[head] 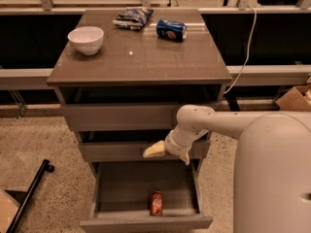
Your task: Pick coke can from bottom drawer and place on counter
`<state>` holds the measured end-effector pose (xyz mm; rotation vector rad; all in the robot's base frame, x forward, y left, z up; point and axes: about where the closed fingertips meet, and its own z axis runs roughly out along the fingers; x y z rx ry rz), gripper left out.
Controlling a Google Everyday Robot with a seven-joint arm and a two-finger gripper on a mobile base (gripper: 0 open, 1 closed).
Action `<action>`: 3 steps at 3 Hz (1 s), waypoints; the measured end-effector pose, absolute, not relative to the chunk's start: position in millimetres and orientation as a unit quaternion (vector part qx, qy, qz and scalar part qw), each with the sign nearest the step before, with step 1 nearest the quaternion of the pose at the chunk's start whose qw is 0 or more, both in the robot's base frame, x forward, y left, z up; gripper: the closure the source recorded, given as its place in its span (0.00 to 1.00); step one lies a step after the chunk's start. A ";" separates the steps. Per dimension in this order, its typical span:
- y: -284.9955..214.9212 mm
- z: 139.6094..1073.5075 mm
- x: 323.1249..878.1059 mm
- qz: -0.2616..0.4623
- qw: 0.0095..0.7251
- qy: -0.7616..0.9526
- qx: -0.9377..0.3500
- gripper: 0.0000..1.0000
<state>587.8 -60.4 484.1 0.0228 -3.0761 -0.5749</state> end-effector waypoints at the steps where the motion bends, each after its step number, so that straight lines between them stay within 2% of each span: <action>1: -59.4 472.1 586.1 -0.185 0.015 -0.983 0.004 0.00; 3: -61.0 408.7 577.0 -0.164 0.029 -0.985 -0.034 0.00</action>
Offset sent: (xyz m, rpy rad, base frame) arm -0.0058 -0.0053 -0.0601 -0.0236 0.0489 -0.1250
